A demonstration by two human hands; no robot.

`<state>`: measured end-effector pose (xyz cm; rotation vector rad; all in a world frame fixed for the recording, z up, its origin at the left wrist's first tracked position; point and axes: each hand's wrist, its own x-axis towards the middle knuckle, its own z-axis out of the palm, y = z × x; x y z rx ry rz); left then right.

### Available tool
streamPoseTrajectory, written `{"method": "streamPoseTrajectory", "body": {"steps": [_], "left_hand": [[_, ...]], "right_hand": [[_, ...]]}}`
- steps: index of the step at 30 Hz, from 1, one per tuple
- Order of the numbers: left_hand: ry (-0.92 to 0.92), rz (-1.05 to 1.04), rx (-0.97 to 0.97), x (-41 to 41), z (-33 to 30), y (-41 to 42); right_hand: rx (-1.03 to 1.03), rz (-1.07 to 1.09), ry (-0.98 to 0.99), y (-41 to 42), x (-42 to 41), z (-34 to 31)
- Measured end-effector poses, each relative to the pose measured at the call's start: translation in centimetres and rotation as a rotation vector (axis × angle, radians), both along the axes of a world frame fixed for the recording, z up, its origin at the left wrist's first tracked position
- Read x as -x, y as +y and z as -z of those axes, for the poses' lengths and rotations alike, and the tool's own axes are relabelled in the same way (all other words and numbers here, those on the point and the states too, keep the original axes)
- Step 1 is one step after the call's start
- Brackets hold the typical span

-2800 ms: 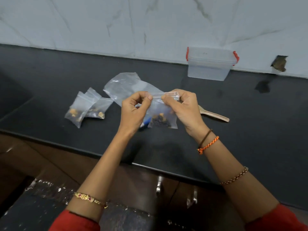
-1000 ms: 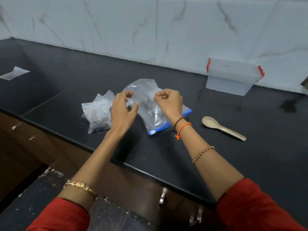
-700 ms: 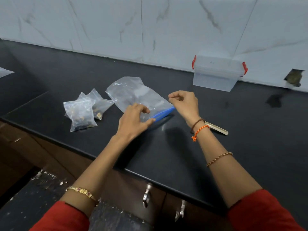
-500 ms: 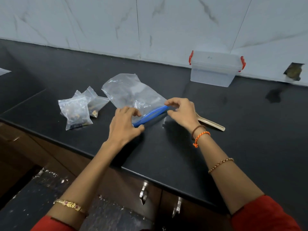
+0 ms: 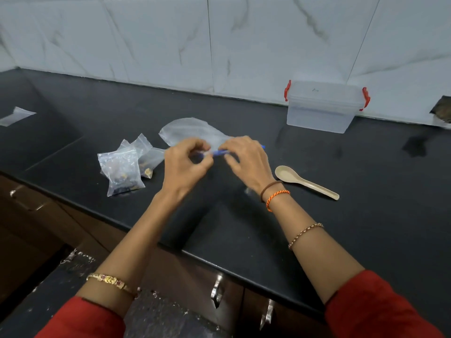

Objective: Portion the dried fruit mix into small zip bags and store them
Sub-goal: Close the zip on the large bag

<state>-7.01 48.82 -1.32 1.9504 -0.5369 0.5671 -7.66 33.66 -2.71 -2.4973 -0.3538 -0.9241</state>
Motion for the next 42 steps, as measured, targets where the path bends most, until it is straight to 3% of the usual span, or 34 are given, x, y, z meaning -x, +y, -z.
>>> {"method": "streamPoseTrajectory", "body": {"steps": [4,7,10,13,16,18,25,29,35,38,42], "left_hand": [[-0.031,0.004,0.266,-1.7,-3.0,-0.8],[0.026,-0.128,0.385,-3.9,-3.9,-0.4],[0.195,-0.285,0.412,-6.2,-3.8,0.3],[0.430,-0.180,0.521,-7.9,-2.8,0.6],[0.591,0.018,0.639,-9.0,-3.1,-0.5],[0.582,0.049,0.675,-9.4,-3.7,-1.8],[0.172,0.020,0.590,-9.3,-6.6,-6.8],[0.071,0.034,0.617,-8.4,-8.0,-10.2],[0.221,0.102,0.762,-7.7,-8.5,-14.6],[0.450,0.157,0.847,-7.3,-6.8,-16.7],[0.702,0.141,0.766,-6.4,-4.3,-20.9]], "right_hand": [[-0.411,0.044,-0.009,-0.3,-1.2,-3.6],[-0.603,0.077,-0.018,-1.2,-2.1,-6.1],[-0.807,0.034,-0.004,-2.3,-3.1,-7.4],[-0.955,-0.012,0.019,-3.6,-3.4,-7.7],[-1.014,-0.015,0.022,-4.9,-3.7,-8.0],[-1.073,-0.023,-0.008,-5.9,-3.7,-8.4],[-1.099,0.051,-0.147,-10.5,-2.1,-10.2],[-1.103,0.125,-0.271,-12.8,-1.0,-10.8],[-1.107,0.253,-0.161,-16.8,1.0,-8.0],[-1.172,0.282,-0.275,-18.4,1.8,-7.6],[-1.222,0.289,-0.308,-20.8,2.6,-7.4]]}}
